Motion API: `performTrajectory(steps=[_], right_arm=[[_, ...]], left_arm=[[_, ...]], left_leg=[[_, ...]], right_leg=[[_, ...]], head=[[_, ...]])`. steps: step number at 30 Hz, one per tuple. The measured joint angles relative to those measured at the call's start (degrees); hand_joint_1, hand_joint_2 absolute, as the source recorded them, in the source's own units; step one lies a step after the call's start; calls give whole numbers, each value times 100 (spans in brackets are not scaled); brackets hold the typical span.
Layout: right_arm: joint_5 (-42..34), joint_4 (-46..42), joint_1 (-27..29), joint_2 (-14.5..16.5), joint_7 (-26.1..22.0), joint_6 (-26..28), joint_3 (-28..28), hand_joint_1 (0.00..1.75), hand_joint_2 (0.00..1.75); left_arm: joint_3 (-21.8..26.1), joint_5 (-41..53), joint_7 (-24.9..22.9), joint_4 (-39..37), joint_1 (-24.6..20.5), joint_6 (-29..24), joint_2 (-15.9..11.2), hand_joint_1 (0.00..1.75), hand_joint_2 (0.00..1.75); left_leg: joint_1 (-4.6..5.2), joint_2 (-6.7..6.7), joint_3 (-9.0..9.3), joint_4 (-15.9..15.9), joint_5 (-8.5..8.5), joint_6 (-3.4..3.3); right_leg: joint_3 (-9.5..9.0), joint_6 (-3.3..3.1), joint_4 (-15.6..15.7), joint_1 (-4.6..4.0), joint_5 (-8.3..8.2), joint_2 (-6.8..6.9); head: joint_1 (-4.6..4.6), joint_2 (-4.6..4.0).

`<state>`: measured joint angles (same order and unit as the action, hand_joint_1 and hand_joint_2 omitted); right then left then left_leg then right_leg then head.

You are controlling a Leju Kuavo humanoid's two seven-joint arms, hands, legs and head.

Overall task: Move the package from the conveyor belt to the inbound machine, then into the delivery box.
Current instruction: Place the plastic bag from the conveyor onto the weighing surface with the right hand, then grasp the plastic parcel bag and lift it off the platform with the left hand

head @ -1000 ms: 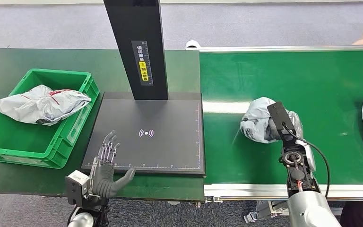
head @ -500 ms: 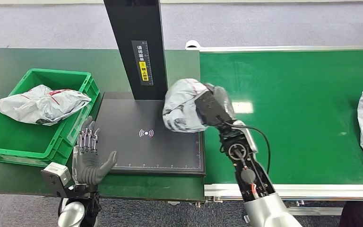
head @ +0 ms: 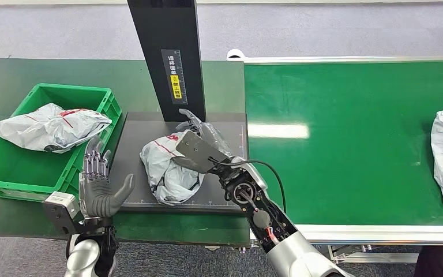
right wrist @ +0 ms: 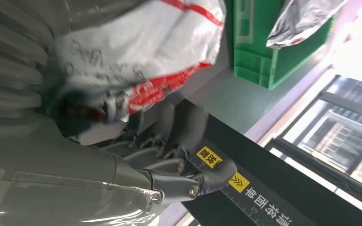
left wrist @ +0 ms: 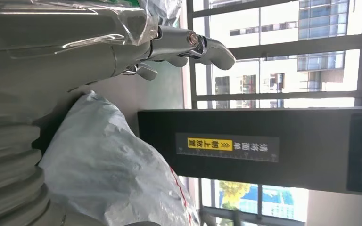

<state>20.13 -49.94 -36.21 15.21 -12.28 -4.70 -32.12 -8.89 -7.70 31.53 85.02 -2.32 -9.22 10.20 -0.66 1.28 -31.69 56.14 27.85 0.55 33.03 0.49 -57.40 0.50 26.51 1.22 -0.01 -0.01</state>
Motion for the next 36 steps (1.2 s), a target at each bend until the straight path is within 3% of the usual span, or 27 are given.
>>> performTrajectory(steps=[6,11,15,17,21,28,36], right_arm=[[-569,-765,353,-199,-170,80,275,0,175],[-785,-1795,663,-379,-458,636,668,0,175],[-818,-1899,695,-392,-492,683,710,0,175],[-870,-2560,948,-456,-648,891,964,0,175],[-735,-4869,2048,-668,-1160,1387,1939,0,175],[-883,-5477,2474,-682,-1226,1272,2424,0,175],[-1068,-5535,2685,-678,-1235,1014,2616,0,175]], left_arm=[[74,448,-82,0,69,107,-10,0,175],[1,1848,-468,-43,81,201,-58,0,175],[-11,2006,-514,-52,80,198,-63,0,175],[-92,2561,-623,-175,49,201,-63,0,175],[-477,4075,-773,-934,-320,32,-32,0,175],[-1002,5150,-935,-2061,-1056,-442,168,0,175],[-1687,6024,-1287,-3453,-1805,-1410,592,0,175]], left_leg=[[0,-1,0,0,0,0],[2,-2,1,1,1,-1],[2,-2,1,2,1,-1],[3,-2,1,2,2,-1],[3,1,1,1,5,-2],[3,0,9,2,3,-1],[5,-3,8,3,4,-3]], right_leg=[[2,0,1,0,0,0],[3,0,2,1,0,2],[3,0,3,2,0,2],[3,0,3,2,0,2],[4,0,5,3,0,1],[-8,1,4,3,-1,1],[-9,2,5,5,-2,2]], head=[[-1,1],[-2,-1],[-2,-1],[-1,0],[-2,1],[-1,0],[-2,1]])
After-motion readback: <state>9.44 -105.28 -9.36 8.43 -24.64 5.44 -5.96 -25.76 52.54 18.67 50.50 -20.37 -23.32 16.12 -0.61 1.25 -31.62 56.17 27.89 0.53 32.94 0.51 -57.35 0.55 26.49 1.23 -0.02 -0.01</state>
